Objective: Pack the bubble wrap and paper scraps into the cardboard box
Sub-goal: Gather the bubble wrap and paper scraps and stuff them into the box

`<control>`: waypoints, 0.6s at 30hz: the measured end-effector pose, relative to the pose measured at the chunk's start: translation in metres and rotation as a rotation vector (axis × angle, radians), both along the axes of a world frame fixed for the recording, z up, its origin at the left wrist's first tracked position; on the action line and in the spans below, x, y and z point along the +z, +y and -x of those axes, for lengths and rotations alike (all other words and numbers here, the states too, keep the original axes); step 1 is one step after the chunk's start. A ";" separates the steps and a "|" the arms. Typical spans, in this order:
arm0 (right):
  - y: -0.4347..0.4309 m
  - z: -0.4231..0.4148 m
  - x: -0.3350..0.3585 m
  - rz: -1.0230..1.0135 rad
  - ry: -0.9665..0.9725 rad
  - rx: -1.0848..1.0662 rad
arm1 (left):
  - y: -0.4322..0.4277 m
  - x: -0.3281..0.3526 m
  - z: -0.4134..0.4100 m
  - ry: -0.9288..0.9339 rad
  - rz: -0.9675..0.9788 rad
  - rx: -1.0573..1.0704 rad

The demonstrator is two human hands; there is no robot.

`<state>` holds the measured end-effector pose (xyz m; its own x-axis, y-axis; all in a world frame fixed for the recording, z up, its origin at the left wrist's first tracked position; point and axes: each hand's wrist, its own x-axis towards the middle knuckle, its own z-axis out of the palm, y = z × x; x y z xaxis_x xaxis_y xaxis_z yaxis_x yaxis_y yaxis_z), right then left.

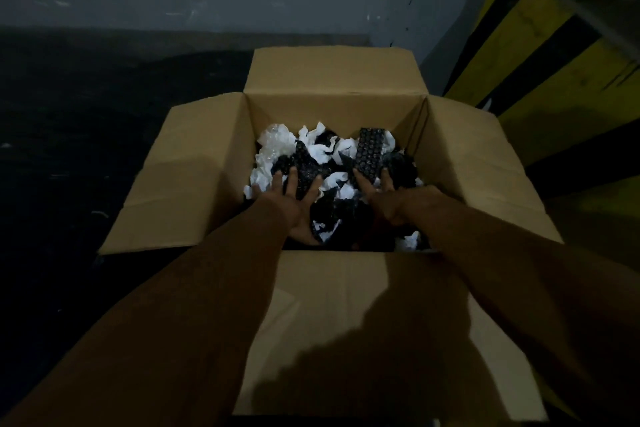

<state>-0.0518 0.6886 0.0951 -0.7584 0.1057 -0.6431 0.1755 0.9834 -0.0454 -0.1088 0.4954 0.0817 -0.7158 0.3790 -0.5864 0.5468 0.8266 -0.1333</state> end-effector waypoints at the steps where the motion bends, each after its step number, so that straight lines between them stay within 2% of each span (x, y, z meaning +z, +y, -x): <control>1: 0.003 0.002 0.011 0.017 -0.027 0.017 | -0.001 0.009 0.001 -0.007 0.002 -0.007; 3: 0.006 0.005 0.039 -0.002 -0.109 0.072 | -0.003 0.026 0.005 -0.004 0.005 -0.028; 5: 0.006 0.006 0.058 -0.114 -0.140 0.155 | -0.007 0.039 0.009 0.032 0.028 -0.067; 8: 0.011 -0.009 0.055 -0.322 -0.043 0.266 | -0.017 0.037 0.008 0.091 0.090 -0.121; 12: 0.010 -0.040 0.030 -0.354 0.055 0.267 | -0.032 0.009 -0.007 0.176 0.103 -0.092; 18: 0.016 -0.037 -0.003 -0.358 0.080 0.257 | -0.028 -0.006 -0.005 0.109 0.155 -0.053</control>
<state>-0.0149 0.7048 0.0918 -0.8348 0.1122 -0.5389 -0.0672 0.9509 0.3022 -0.1035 0.4675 0.0762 -0.7595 0.3292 -0.5610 0.5646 0.7619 -0.3173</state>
